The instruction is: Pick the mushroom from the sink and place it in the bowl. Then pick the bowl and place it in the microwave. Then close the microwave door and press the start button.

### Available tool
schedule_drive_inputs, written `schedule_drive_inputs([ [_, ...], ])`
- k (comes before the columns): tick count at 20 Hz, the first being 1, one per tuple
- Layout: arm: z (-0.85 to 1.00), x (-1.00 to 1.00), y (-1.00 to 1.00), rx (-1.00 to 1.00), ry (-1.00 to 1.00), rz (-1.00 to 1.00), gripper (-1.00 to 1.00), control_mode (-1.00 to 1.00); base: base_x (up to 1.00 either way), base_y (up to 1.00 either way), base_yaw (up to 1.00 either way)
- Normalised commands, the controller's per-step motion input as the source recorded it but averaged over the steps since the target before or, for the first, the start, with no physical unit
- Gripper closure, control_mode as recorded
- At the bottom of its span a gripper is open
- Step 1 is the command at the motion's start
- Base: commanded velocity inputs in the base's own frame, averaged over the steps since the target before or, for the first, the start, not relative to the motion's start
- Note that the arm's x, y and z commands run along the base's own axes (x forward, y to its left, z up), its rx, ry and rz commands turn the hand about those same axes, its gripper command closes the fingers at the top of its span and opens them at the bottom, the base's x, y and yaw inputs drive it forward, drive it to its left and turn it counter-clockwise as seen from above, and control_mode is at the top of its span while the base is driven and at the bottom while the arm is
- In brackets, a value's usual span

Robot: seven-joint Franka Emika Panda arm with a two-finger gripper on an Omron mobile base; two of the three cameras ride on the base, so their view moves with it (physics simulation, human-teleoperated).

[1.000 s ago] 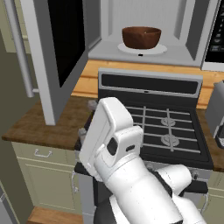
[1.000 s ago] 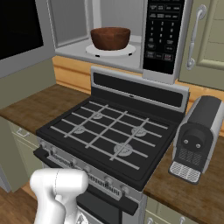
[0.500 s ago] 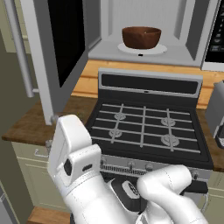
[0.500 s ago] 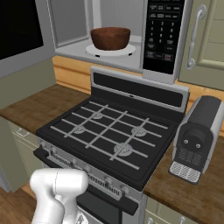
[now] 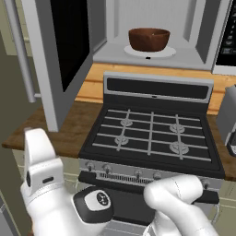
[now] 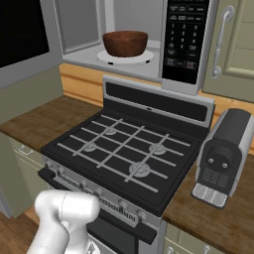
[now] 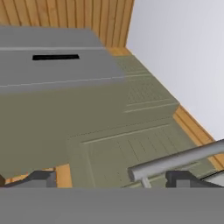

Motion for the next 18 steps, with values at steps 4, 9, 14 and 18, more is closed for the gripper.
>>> schedule_drive_inputs([
  [4,-0.39,0.75,0.03,0.0,0.03,-0.12,-1.0,-1.0,0.0,0.0,0.0],
  [9,-0.41,0.57,0.73,-0.01,0.0,-0.23,-1.0,-1.0,0.0,0.0,0.0],
  [14,-0.05,0.56,0.63,-0.03,0.0,-0.27,-1.0,-1.0,0.0,0.0,0.0],
  [18,0.0,0.65,0.42,-0.01,0.03,-0.23,-1.0,-1.0,0.0,0.0,0.0],
])
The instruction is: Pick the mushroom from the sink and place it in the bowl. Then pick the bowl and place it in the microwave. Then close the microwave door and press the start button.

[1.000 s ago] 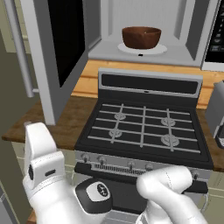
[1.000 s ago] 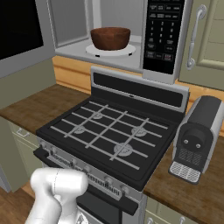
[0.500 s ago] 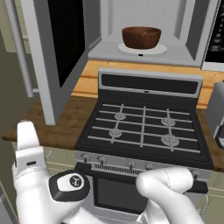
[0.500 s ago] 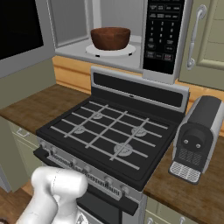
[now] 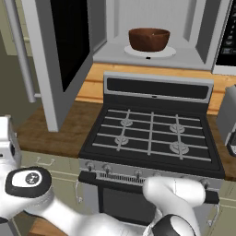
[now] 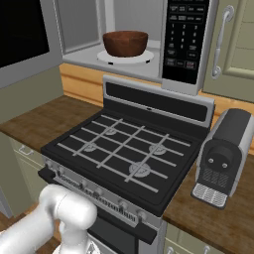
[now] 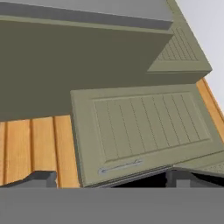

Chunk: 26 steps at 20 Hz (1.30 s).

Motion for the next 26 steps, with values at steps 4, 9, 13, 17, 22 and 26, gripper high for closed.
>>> schedule_drive_inputs([
  [4,0.0,0.55,-0.01,0.0,0.01,-0.11,-1.0,-1.0,0.0,0.0,0.0],
  [9,0.11,0.32,-0.3,0.07,0.0,-0.07,-1.0,-1.0,0.0,0.0,0.0],
  [13,0.21,0.25,-0.41,0.11,-0.01,-0.06,-1.0,-1.0,0.0,0.0,0.0],
  [17,0.45,0.04,-0.58,0.17,-0.02,-0.06,-1.0,-1.0,0.0,0.0,0.0],
  [22,0.59,0.0,-0.61,0.18,0.0,-0.05,-1.0,-1.0,0.0,0.0,0.0],
  [26,0.57,0.0,-0.77,0.21,0.0,-0.03,-1.0,-1.0,0.0,0.0,0.0],
])
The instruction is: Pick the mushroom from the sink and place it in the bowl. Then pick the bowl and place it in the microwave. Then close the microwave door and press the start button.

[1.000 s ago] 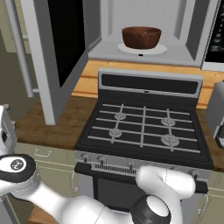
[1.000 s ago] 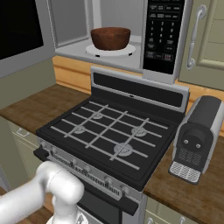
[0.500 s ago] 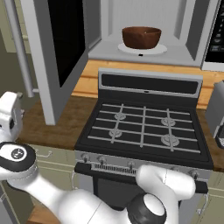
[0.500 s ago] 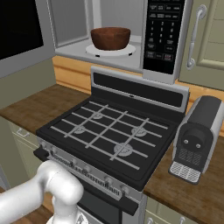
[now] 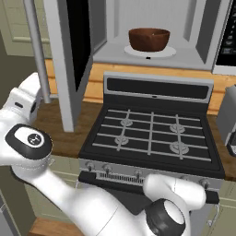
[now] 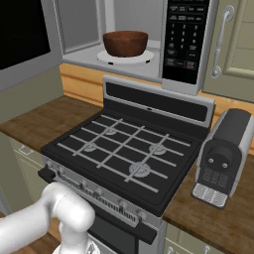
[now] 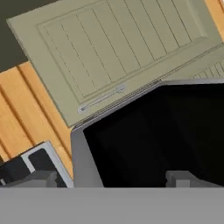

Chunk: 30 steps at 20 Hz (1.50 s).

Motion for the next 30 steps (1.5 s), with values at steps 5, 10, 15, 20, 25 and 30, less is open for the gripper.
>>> schedule_drive_inputs([
  [5,0.48,-0.07,-0.96,0.22,0.0,-0.01,-1.0,-1.0,0.0,0.0,0.0],
  [10,0.32,0.0,-1.0,0.21,0.06,-0.02,-1.0,-1.0,0.0,0.0,0.0],
  [15,0.07,0.22,-1.0,0.23,0.09,0.0,-1.0,-1.0,0.0,0.0,0.0],
  [20,0.07,0.19,-0.99,0.22,0.0,0.0,-1.0,-1.0,0.0,0.0,0.0],
  [25,0.02,0.8,-0.98,0.21,0.03,0.01,-1.0,-1.0,0.0,0.0,0.0],
  [30,0.02,0.8,-1.0,0.25,0.0,0.05,-1.0,-1.0,0.0,0.0,0.0],
])
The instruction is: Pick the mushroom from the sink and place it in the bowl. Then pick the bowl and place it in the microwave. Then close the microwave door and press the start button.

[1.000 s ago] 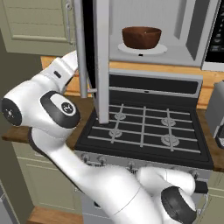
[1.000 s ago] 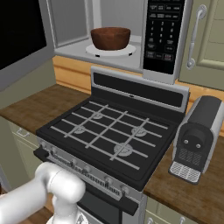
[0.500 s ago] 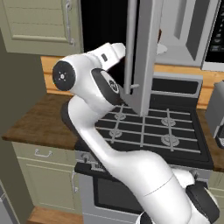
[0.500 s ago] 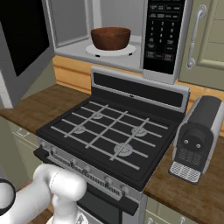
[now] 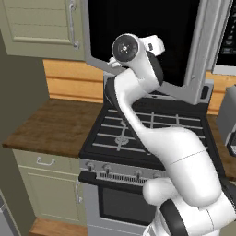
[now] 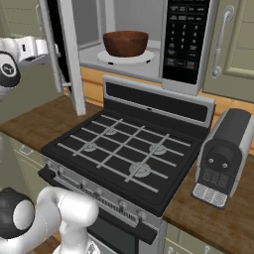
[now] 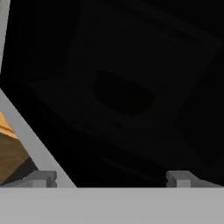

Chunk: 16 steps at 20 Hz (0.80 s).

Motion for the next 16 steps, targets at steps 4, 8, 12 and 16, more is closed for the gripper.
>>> schedule_drive_inputs([
  [4,0.0,0.73,-0.88,0.2,0.0,0.14,-1.0,-1.0,0.0,0.0,0.0],
  [8,0.0,0.69,-0.64,0.11,0.0,0.25,-1.0,-1.0,0.0,0.0,0.0],
  [12,-0.01,0.56,-0.64,0.1,-0.03,0.2,-1.0,-1.0,0.0,0.0,0.0],
  [16,-0.03,0.65,-0.5,0.06,-0.05,0.15,-1.0,-1.0,0.0,0.0,0.0],
])
